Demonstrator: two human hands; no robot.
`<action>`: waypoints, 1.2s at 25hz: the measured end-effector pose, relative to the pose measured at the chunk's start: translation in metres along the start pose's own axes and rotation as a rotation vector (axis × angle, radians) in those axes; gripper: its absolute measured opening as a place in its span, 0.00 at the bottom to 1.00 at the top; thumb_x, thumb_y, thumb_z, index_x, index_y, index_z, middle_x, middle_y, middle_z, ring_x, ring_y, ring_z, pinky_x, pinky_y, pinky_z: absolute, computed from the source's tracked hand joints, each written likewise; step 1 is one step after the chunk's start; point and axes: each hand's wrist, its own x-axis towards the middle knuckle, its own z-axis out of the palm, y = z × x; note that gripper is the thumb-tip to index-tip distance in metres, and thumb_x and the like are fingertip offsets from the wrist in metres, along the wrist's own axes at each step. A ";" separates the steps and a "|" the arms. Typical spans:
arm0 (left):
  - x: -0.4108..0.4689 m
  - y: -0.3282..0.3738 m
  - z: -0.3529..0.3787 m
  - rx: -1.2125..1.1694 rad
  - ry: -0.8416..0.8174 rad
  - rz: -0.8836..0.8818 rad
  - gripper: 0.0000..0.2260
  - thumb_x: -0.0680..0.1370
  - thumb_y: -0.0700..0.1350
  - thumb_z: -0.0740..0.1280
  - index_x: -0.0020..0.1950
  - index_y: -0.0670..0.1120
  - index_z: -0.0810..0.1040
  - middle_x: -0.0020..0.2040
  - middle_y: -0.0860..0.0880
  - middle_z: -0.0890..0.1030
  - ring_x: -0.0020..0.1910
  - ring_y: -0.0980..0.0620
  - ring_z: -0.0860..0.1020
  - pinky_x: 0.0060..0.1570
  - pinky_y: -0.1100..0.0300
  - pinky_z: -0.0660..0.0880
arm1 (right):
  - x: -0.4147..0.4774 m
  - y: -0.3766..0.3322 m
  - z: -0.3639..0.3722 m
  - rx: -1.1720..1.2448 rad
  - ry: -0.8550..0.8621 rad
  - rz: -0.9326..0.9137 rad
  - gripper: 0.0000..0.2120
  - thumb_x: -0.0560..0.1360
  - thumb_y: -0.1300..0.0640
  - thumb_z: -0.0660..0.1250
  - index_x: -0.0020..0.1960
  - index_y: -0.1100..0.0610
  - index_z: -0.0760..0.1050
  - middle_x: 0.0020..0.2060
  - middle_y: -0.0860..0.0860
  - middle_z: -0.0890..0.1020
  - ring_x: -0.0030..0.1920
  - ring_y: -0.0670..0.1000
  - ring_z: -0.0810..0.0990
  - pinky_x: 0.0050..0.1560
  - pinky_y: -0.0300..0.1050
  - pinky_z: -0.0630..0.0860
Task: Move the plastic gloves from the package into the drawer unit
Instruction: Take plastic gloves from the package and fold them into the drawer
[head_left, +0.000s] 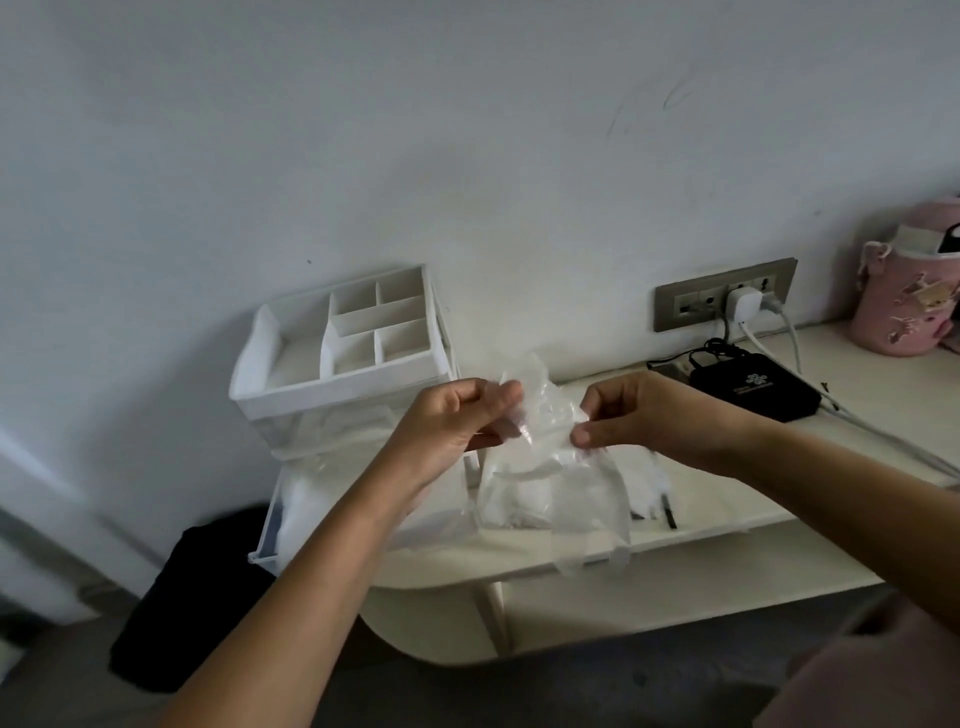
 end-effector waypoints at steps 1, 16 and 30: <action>-0.003 0.001 -0.006 0.004 0.008 0.010 0.23 0.65 0.58 0.71 0.47 0.39 0.81 0.39 0.47 0.83 0.40 0.53 0.82 0.50 0.59 0.79 | 0.002 -0.002 0.006 -0.035 -0.017 0.001 0.04 0.69 0.62 0.73 0.37 0.57 0.79 0.35 0.51 0.82 0.39 0.46 0.80 0.47 0.38 0.76; -0.016 -0.022 -0.054 -0.060 0.067 -0.082 0.37 0.56 0.69 0.75 0.56 0.47 0.81 0.54 0.49 0.83 0.57 0.51 0.80 0.58 0.58 0.75 | 0.028 -0.005 0.044 -0.052 -0.137 -0.078 0.05 0.72 0.56 0.69 0.43 0.56 0.83 0.43 0.53 0.85 0.46 0.49 0.82 0.51 0.36 0.75; -0.024 -0.026 -0.050 0.321 0.013 0.152 0.12 0.72 0.42 0.74 0.52 0.54 0.80 0.60 0.60 0.78 0.64 0.63 0.72 0.67 0.60 0.65 | 0.044 0.000 0.047 0.114 -0.354 0.006 0.11 0.77 0.60 0.61 0.51 0.66 0.79 0.45 0.58 0.81 0.48 0.54 0.78 0.53 0.43 0.75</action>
